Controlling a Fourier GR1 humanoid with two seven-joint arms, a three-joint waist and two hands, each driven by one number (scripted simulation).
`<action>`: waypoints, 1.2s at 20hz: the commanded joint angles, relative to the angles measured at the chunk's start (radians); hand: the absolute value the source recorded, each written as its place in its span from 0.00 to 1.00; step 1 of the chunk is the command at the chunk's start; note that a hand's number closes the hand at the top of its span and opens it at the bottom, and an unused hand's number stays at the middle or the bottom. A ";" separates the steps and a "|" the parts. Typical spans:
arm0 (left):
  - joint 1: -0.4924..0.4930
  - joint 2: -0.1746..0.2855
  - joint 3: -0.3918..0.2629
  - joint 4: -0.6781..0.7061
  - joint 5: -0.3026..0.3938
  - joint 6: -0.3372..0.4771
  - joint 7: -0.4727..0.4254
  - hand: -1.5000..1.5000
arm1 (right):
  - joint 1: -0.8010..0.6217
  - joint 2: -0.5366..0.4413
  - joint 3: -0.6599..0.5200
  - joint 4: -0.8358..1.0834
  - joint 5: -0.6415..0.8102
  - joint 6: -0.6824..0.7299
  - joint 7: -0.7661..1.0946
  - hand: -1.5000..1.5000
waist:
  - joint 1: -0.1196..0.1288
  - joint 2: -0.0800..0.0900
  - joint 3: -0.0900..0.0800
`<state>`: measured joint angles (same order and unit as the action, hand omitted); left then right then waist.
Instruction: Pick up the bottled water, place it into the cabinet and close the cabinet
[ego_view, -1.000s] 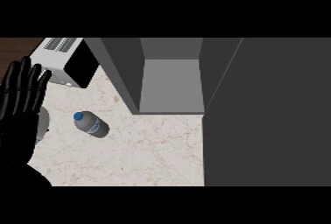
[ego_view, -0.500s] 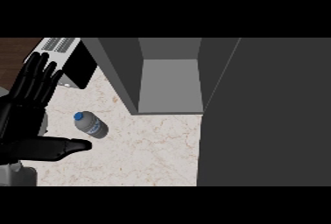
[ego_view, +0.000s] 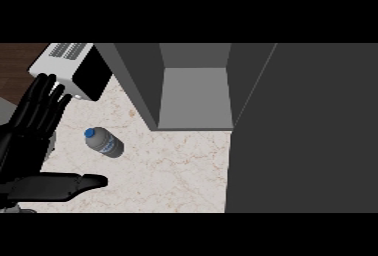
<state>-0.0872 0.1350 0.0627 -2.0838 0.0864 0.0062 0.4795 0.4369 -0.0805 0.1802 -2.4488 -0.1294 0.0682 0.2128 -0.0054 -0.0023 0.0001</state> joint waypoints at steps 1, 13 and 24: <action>0.041 -0.021 -0.029 -0.049 -0.046 0.030 0.036 0.00 | 0.191 -0.006 0.052 -0.165 -0.023 0.051 -0.026 0.00 | -0.009 -0.003 0.000; 0.100 0.004 0.097 0.163 -0.066 0.001 -0.191 0.00 | 0.305 0.016 0.151 -0.165 0.090 0.040 -0.123 0.00 | -0.007 0.000 -0.001; 0.000 -0.031 0.113 0.609 -0.107 0.000 -0.455 0.00 | 0.423 -0.039 0.127 -0.183 0.064 0.100 -0.242 0.00 | -0.018 0.002 -0.001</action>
<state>-0.0393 0.1200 0.1784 -1.6200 0.0081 -0.0090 0.0917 0.8108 -0.1050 0.2961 -2.4987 -0.0676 0.1656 -0.0568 -0.0211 -0.0018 -0.0008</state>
